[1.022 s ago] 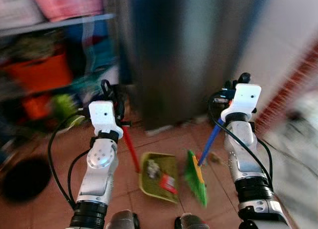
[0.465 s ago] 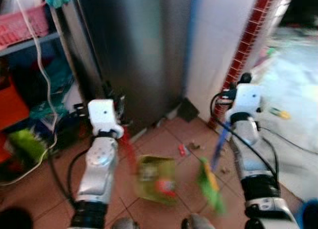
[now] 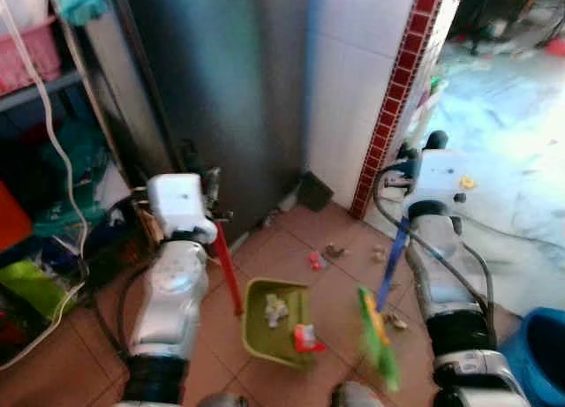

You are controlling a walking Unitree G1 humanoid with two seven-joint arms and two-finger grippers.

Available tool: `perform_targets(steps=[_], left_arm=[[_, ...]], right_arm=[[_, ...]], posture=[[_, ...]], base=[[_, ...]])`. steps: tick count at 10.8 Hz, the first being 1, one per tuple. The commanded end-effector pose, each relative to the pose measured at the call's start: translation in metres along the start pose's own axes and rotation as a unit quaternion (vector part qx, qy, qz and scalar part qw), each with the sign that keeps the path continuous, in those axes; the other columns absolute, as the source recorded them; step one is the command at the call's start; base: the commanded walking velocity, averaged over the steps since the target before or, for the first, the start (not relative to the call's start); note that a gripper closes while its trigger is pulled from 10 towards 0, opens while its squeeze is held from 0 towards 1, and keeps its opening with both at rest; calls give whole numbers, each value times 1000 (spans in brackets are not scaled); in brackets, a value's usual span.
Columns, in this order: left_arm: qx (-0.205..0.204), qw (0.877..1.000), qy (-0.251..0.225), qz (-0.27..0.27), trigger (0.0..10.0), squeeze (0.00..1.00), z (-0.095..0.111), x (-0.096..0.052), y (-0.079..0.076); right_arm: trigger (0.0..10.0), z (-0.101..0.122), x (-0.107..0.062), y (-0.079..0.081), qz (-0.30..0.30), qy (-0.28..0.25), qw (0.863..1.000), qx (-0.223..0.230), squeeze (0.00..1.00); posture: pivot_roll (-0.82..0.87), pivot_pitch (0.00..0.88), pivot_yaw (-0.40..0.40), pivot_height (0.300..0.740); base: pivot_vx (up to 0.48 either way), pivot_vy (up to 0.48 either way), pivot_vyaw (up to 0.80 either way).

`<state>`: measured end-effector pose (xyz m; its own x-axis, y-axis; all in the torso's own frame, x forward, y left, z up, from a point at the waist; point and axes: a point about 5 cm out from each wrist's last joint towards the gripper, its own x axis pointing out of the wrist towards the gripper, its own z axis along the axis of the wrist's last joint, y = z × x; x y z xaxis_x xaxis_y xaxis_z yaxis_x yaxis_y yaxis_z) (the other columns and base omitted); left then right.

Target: Sweep floor

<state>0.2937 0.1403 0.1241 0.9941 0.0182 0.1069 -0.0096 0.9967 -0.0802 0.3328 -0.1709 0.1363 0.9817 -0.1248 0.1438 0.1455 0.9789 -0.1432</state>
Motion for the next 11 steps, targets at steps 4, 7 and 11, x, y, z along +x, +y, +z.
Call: perform_targets(steps=[4,7,11], left_arm=[[-16,999,-34,12,10000,0,17,3,-6],[-9,999,-22,25,10000,0,7,4,-4],[19,1000,5,22,10000,0,-16,0,-7]], right_arm=[[10000,0,0,-6,-11,11,1000,-1,0],[10000,-7,6,-2,-27,63,993,93,0],[10000,-9,8,-7,-42,81,990,108,0]], posture=[[-92,0,17,740],[-95,0,14,740],[-112,0,24,740]], base=[[0,0,-800],[0,0,-267],[0,0,0]])
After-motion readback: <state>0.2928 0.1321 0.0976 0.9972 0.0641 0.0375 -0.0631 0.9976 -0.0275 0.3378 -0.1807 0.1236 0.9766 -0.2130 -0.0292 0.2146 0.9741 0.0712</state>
